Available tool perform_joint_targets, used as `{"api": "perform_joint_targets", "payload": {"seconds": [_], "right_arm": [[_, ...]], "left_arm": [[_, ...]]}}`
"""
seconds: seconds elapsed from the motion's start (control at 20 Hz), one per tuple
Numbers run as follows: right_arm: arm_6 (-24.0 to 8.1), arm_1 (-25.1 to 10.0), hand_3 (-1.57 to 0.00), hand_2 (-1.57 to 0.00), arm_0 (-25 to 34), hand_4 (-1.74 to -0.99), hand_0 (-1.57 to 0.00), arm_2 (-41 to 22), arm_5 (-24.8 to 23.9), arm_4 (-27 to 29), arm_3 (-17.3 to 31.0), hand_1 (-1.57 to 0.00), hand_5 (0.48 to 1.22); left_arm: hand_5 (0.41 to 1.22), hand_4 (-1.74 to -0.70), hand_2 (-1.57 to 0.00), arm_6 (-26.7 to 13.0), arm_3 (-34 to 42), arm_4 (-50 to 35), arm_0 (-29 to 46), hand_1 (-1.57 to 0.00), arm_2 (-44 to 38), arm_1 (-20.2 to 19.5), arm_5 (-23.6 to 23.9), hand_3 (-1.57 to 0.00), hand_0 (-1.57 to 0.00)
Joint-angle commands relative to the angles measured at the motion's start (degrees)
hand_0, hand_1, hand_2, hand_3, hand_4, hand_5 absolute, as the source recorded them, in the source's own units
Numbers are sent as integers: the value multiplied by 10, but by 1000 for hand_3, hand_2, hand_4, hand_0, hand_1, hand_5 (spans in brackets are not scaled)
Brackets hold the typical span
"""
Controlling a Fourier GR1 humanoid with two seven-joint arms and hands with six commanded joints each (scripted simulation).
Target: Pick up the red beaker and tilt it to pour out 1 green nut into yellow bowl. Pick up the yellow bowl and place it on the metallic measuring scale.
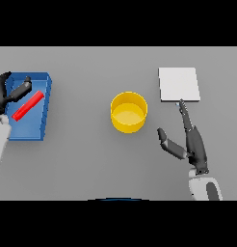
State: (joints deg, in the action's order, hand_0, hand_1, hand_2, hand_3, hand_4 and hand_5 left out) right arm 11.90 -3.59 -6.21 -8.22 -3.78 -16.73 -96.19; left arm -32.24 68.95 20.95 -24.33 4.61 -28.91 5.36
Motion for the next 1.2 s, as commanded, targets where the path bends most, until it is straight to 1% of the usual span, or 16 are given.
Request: {"api": "perform_joint_targets", "payload": {"seconds": [0.0,0.05,0.1,0.15,0.2,0.25,0.3,0.35,0.4,0.45,0.55,0.65,0.75,0.9,1.05,1.15], "right_arm": [[-14,2,1,1,9,-1015,1,-1,1,-1,2,1,642],[-16,-1,1,1,7,-1019,1,-4,3,-5,1,1,643],[-30,3,1,1,9,-1021,1,-9,0,-15,5,1,640],[-43,-8,1,1,9,-1020,1,-10,1,-26,0,1,640],[-45,-25,1,1,27,-1014,1,-11,24,-19,-5,1,666],[-54,-40,1,1,43,-1005,1,-17,43,-24,5,1,669],[-64,-62,1,1,63,-1022,1,-30,59,-48,9,1,674],[-64,-91,1,1,84,-1044,1,-38,78,-68,16,1,679],[-77,-111,1,1,106,-1071,1,-50,97,-87,20,1,678],[-86,-122,1,1,127,-1094,1,-63,112,-103,26,1,677],[-76,-155,1,1,169,-1151,1,-90,131,-148,45,1,672],[-69,-180,1,1,204,-1192,1,-118,164,-179,58,1,677],[-54,-192,1,1,241,-1207,1,-146,185,-206,80,1,674],[-28,-217,1,1,303,-1226,1,-191,212,-258,126,1,692],[-12,-225,1,1,351,-1218,1,-232,232,-300,158,1,707],[-4,-219,1,1,361,-1213,1,-254,243,-313,173,1,714]], "left_arm": [[652,-802,-170,13,-8,-2,-1,-166,-1,2,2,-160,-202],[649,-796,-136,24,-14,-2,-2,-133,-4,1,6,-128,-161],[649,-790,-109,22,-10,-1,-2,-106,-2,5,10,-102,-129],[651,-782,-87,30,-7,-1,0,-85,-4,3,12,-82,-103],[655,-773,-69,35,-8,1,-2,-67,-3,4,16,-65,-82],[657,-763,-55,42,-1,1,5,-54,0,5,15,-52,-65],[659,-756,-44,46,2,1,5,-43,1,5,15,-41,-52],[661,-750,-35,43,7,-1,3,-34,-1,4,15,-33,-41],[662,-746,-28,39,7,-1,2,-27,0,7,17,-26,-33],[664,-743,-22,42,10,-3,3,-21,-2,5,16,-21,-26],[673,-737,-14,36,7,2,-3,-13,5,10,17,-13,-16],[680,-733,-8,36,8,6,-1,-8,6,7,17,-8,-10],[689,-737,-5,44,2,2,3,-5,5,8,18,-5,-6],[699,-741,-2,39,14,2,11,-2,3,-2,13,-2,-3],[704,-745,-1,34,8,2,5,-1,4,2,14,0,-1],[706,-746,0,30,12,0,1,0,1,-2,11,0,0]]}}
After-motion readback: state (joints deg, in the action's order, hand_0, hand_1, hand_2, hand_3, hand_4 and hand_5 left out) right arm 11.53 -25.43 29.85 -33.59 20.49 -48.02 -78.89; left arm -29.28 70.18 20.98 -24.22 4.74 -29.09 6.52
